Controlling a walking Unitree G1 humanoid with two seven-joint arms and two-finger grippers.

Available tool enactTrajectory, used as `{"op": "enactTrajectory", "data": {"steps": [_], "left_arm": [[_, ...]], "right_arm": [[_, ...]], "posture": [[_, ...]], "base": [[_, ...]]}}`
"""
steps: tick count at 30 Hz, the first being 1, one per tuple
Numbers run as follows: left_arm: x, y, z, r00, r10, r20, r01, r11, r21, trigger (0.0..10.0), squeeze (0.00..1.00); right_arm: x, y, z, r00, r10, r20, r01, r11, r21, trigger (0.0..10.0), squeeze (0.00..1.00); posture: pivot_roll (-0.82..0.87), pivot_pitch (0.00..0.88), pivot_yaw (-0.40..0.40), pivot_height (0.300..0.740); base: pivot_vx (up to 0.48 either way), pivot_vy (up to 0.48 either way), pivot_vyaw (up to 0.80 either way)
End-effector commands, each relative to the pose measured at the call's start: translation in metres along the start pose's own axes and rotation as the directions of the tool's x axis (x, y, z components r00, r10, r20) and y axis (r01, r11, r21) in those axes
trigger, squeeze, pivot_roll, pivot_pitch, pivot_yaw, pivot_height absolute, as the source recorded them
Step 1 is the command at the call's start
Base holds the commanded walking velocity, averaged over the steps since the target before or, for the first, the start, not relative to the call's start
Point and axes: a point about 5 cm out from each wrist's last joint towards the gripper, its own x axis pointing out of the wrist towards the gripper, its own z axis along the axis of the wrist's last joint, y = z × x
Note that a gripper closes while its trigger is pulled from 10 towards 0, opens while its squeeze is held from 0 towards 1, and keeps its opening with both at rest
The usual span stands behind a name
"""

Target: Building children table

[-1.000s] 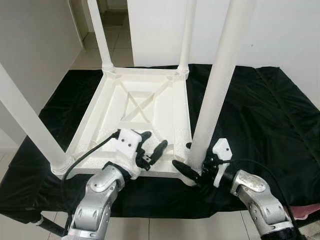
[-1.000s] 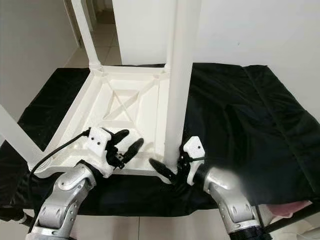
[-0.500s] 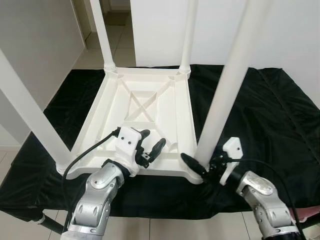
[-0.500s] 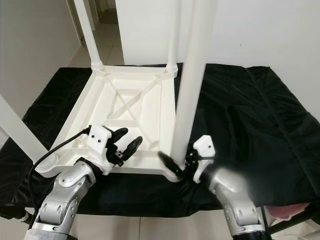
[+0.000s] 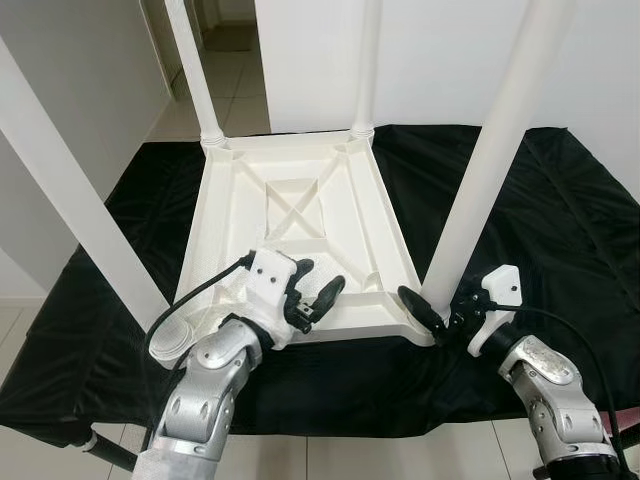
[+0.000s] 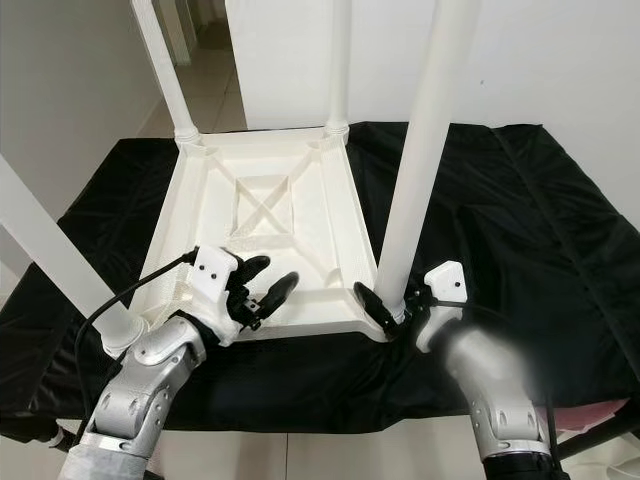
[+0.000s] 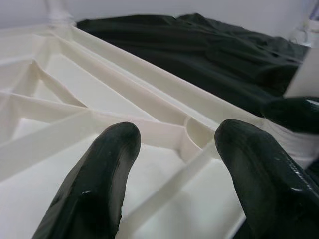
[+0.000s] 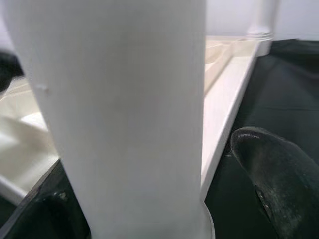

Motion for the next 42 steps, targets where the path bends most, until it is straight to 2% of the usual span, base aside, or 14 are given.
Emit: {"op": "enactTrajectory", "data": {"steps": [1, 6, 10, 16, 24, 28, 30, 33, 35, 37, 40, 42], "left_arm": [[0.001, 0.002, -0.005, 0.999, 0.041, -0.030, -0.041, 0.999, -0.012, 10.0, 0.00], [0.000, 0.004, -0.001, 0.999, 0.051, -0.019, -0.052, 0.998, -0.046, 10.0, 0.00], [-0.002, 0.007, -0.002, 0.998, 0.045, -0.040, -0.045, 0.999, 0.006, 10.0, 0.00], [-0.001, 0.016, 0.010, 0.999, 0.050, -0.002, -0.050, 0.999, 0.015, 10.0, 0.00], [0.003, 0.012, 0.010, 1.000, 0.014, -0.008, -0.014, 1.000, 0.009, 10.0, 0.00], [0.002, 0.010, 0.013, 1.000, 0.007, 0.018, -0.008, 1.000, 0.023, 10.0, 0.00], [-0.002, 0.006, 0.008, 0.999, -0.036, 0.014, 0.035, 0.999, 0.020, 10.0, 0.00], [-0.005, 0.005, 0.008, 0.999, -0.031, 0.022, 0.031, 0.999, 0.018, 10.0, 0.00], [-0.008, 0.009, 0.001, 1.000, -0.017, 0.011, 0.016, 0.994, 0.108, 10.0, 0.00], [-0.009, 0.010, -0.002, 1.000, -0.019, 0.010, 0.017, 0.987, 0.158, 10.0, 0.00], [-0.009, 0.016, -0.001, 0.998, 0.053, 0.028, -0.054, 0.996, 0.068, 10.0, 0.00], [-0.013, 0.020, 0.000, 0.995, 0.087, 0.048, -0.089, 0.995, 0.035, 10.0, 0.00]], "right_arm": [[-0.001, -0.002, 0.000, 1.000, -0.024, 0.002, 0.024, 1.000, -0.003, 10.0, 0.00], [0.005, 0.007, 0.005, 0.999, -0.003, 0.035, 0.003, 1.000, 0.009, 10.0, 0.00], [0.005, 0.010, 0.007, 0.999, 0.028, 0.046, -0.028, 1.000, 0.011, 10.0, 0.00], [0.010, 0.021, 0.010, 0.993, 0.109, 0.045, -0.109, 0.994, 0.013, 10.0, 0.00], [0.013, 0.025, 0.017, 0.985, 0.170, 0.043, -0.169, 0.985, -0.016, 10.0, 0.00], [0.015, 0.028, 0.019, 0.981, 0.190, 0.041, -0.189, 0.982, -0.031, 10.0, 0.00], [0.018, 0.025, 0.020, 0.981, 0.190, 0.034, -0.189, 0.981, -0.033, 10.0, 0.00], [0.019, 0.025, 0.023, 0.978, 0.206, 0.037, -0.204, 0.978, -0.036, 10.0, 0.00], [0.025, 0.027, 0.021, 0.980, 0.197, 0.035, -0.196, 0.980, -0.035, 10.0, 0.00], [0.028, 0.030, 0.020, 0.984, 0.172, 0.044, -0.171, 0.985, -0.018, 10.0, 0.00], [0.030, 0.033, 0.019, 0.989, 0.132, 0.065, -0.133, 0.991, 0.000, 10.0, 0.00], [0.030, 0.035, 0.015, 0.994, 0.085, 0.066, -0.086, 0.996, 0.009, 10.0, 0.00]], "posture": [[-0.10, 0.059, 0.109, 0.740], [-0.10, 0.064, 0.107, 0.740], [-0.10, 0.072, 0.107, 0.740], [-0.10, 0.071, 0.119, 0.740], [-0.11, 0.060, 0.110, 0.740], [-0.12, 0.050, 0.105, 0.740], [-0.13, 0.034, 0.097, 0.740], [-0.12, 0.034, 0.088, 0.740], [-0.12, 0.009, 0.060, 0.740], [-0.11, 0.000, 0.051, 0.740], [-0.11, 0.000, 0.043, 0.740], [-0.11, 0.000, 0.036, 0.740]], "base": [[0.000, 0.000, 0.00], [0.000, 0.000, 0.00], [0.000, 0.000, 0.00], [0.000, 0.000, 0.00], [0.000, 0.000, 0.00], [0.000, 0.000, 0.00], [0.000, 0.000, 0.00], [0.000, 0.000, 0.00], [0.000, 0.000, 0.00], [0.000, 0.000, 0.00], [0.000, 0.000, 0.00], [0.000, 0.000, 0.00]]}}
